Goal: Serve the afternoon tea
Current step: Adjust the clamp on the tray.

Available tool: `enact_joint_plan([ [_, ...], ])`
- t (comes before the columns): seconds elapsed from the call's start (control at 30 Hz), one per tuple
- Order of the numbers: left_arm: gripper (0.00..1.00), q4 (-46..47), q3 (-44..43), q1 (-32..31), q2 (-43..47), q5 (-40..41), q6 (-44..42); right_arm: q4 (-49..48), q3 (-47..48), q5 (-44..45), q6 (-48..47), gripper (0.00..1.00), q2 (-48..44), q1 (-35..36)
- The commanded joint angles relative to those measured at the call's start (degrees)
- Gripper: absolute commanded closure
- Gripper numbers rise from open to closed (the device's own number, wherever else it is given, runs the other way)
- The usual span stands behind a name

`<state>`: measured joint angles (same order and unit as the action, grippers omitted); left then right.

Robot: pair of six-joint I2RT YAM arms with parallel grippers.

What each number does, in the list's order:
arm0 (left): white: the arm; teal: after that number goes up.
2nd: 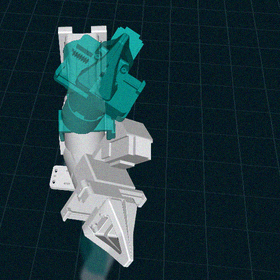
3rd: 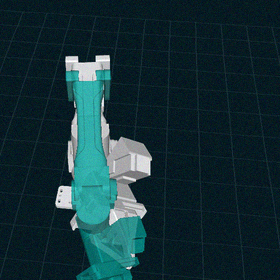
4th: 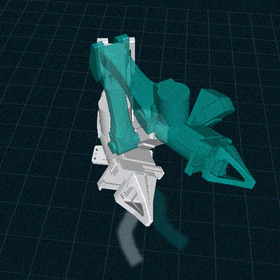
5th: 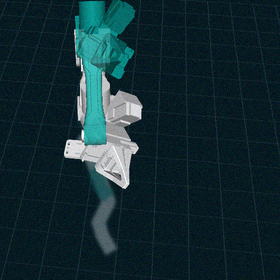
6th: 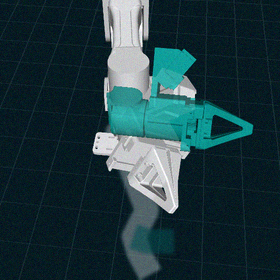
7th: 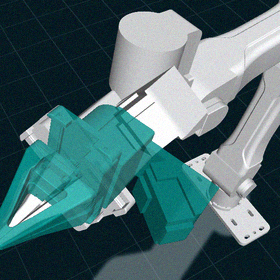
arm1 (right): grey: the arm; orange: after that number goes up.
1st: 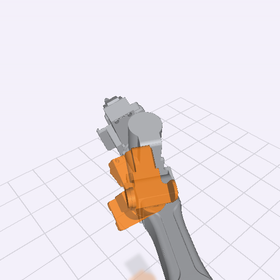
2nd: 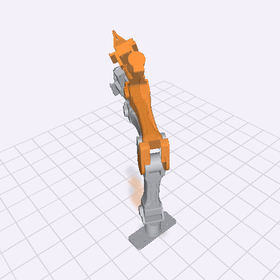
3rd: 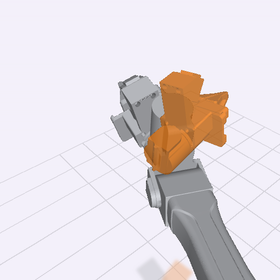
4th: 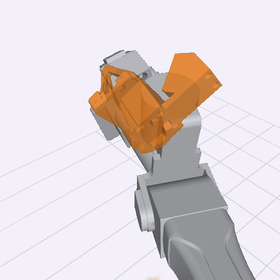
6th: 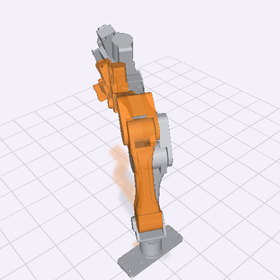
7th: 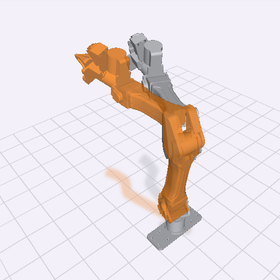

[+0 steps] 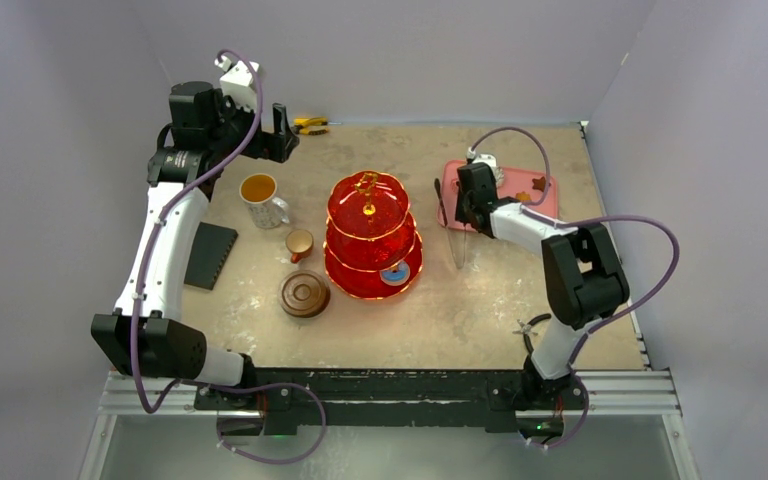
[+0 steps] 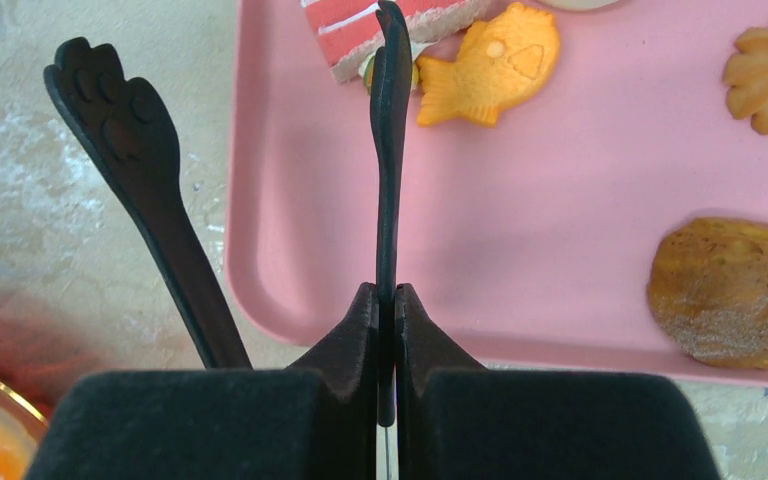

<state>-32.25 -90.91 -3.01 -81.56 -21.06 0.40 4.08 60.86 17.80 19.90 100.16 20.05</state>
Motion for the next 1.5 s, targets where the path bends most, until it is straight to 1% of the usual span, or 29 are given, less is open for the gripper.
enact_joint_plan([
  [0.0,0.02,0.9,-2.4,0.5,2.0,-1.0,-0.1,1.4,3.7,3.9,0.3,0.99,1.3,-0.7],
  [0.4,0.03,0.7,-2.8,0.5,1.6,-1.7,0.1,2.3,5.9,5.5,0.1,0.96,3.9,-1.5],
  [0.6,0.02,0.8,-2.9,0.5,1.6,-1.8,0.2,1.9,7.0,5.8,0.1,0.85,5.4,-1.6],
  [0.77,0.02,0.7,-2.8,0.5,1.7,-2.3,0.5,1.5,7.3,6.3,0.2,0.79,6.3,-1.6],
  [0.87,0.02,0.8,-2.6,0.5,1.8,-2.5,0.6,1.2,7.2,6.2,0.5,0.64,6.0,-1.6],
  [1.03,0.02,0.6,-2.6,0.5,1.7,-2.7,0.6,0.5,5.8,6.0,1.0,0.31,3.0,-1.6],
  [1.1,0.02,0.6,-2.8,0.5,1.8,-2.9,0.7,0.0,4.7,5.6,1.6,0.22,1.2,-1.6],
  [1.27,0.02,0.2,-3.0,0.4,1.8,-3.1,0.7,-3.6,0.8,3.2,2.7,0.09,-3.8,-1.6],
  [1.33,0.02,-0.1,-3.0,0.5,1.8,-3.2,0.7,-6.2,-1.4,-0.3,2.8,0.02,-5.5,-1.6],
  [1.47,0.02,-0.3,-3.2,0.5,1.9,-3.1,0.8,-9.5,-3.7,-5.7,1.7,0.01,-6.2,-1.6],
])
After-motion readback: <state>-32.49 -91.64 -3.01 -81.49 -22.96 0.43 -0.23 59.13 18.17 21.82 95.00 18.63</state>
